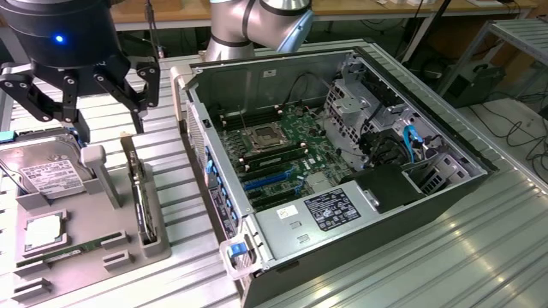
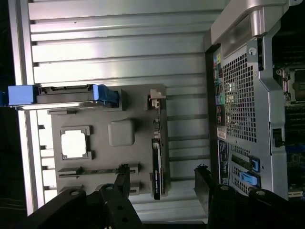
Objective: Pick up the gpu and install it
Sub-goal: 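Pick up the gpu and move the gpu toward the slot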
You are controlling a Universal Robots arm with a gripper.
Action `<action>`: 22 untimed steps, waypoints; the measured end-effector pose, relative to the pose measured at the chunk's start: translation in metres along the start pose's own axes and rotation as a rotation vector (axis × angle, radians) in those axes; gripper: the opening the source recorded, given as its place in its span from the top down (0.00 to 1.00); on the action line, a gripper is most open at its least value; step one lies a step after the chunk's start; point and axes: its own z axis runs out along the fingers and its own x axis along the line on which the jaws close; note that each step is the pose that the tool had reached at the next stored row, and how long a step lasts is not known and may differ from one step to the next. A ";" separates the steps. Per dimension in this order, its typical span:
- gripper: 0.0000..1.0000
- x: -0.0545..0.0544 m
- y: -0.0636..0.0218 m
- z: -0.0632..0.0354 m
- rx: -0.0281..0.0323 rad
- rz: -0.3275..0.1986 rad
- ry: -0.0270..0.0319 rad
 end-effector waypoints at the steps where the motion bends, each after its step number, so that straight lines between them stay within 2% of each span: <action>1: 0.34 0.000 -0.0005 0.0008 -0.0001 0.000 0.0000; 11: 0.34 0.000 -0.0026 0.0104 -0.0001 0.000 -0.0001; 22: 0.34 0.001 -0.0036 0.0263 -0.0001 0.000 -0.0001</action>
